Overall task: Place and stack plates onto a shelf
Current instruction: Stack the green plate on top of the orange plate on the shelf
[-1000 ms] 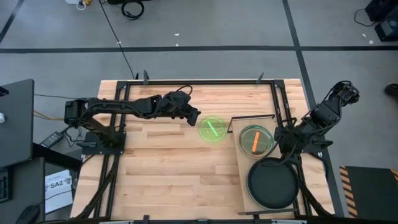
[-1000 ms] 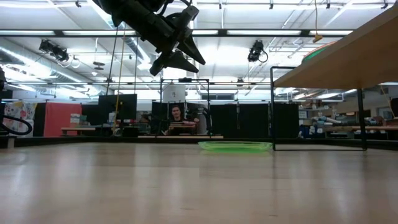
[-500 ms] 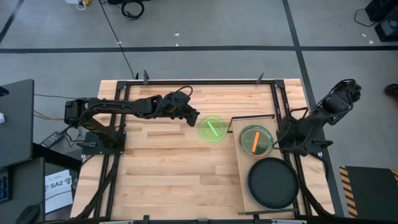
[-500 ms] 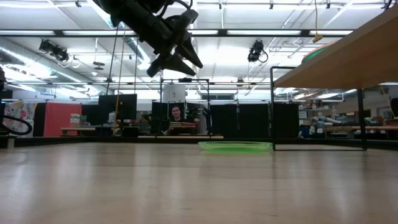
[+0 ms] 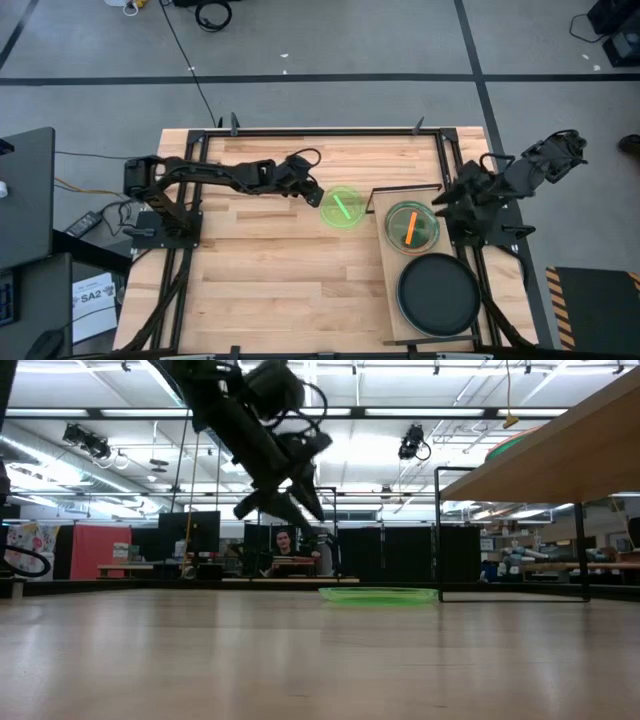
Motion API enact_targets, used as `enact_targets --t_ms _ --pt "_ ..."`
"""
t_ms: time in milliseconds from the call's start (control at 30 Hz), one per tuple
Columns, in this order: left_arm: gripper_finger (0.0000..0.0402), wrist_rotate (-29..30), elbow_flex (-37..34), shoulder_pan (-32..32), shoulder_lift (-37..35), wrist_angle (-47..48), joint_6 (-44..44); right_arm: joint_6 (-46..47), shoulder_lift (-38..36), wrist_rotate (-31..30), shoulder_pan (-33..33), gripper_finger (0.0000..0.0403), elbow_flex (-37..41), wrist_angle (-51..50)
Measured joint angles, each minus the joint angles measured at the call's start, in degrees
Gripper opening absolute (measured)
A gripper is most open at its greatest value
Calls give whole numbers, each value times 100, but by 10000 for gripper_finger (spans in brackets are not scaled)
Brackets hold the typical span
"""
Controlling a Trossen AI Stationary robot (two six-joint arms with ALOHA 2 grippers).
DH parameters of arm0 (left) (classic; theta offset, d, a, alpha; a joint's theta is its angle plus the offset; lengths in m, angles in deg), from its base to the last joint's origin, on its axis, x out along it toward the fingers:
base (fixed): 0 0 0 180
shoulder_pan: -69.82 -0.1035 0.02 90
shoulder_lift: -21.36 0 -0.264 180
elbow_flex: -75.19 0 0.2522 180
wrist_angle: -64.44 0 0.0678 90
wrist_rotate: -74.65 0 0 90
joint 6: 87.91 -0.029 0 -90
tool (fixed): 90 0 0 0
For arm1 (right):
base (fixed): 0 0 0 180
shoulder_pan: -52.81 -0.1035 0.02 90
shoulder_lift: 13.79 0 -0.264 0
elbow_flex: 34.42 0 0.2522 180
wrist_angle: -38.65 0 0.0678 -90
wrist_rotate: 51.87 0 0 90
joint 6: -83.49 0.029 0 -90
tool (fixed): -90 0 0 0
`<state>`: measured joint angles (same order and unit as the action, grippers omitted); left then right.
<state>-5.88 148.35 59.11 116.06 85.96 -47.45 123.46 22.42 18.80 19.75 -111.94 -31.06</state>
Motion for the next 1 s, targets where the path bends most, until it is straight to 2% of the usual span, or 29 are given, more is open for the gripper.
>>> enact_targets --t_ms 233,433,733,1000 --pt "139 -1 -2 2 528 -174 91 -1817 55 -753 217 175 -1 1148" --pt "139 35 -2 -1 877 -238 95 -2781 169 -1398 466 175 1 1739" --pt "139 38 -2 0 1240 -476 235 -2947 469 -1576 1132 175 2 1942" --pt "139 37 3 2 1382 -641 399 -2944 828 -1370 1702 175 2 1944"
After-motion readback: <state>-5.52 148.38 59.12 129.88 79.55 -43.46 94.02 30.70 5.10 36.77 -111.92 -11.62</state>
